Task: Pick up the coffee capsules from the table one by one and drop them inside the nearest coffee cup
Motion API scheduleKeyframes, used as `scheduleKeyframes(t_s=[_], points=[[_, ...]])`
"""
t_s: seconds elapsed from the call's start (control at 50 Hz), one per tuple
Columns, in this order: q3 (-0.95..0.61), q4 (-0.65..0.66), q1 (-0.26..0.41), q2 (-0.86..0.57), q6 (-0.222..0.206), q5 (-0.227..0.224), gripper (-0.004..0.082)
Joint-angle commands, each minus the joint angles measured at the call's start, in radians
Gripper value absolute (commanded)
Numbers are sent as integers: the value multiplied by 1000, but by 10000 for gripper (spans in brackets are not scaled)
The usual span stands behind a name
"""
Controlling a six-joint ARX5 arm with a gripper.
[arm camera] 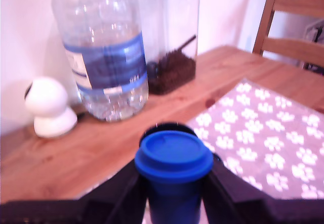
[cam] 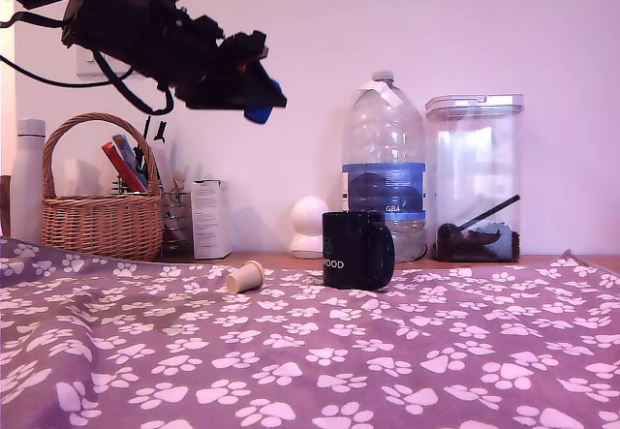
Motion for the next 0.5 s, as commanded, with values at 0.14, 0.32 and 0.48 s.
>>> scheduleKeyframes(t_s=[0.14, 0.32, 0.48], points=[[-4, 119, -31, 105, -3, 11, 219], [-4, 204, -53, 152, -3, 11, 219], [22, 226, -65, 183, -2, -1, 219]])
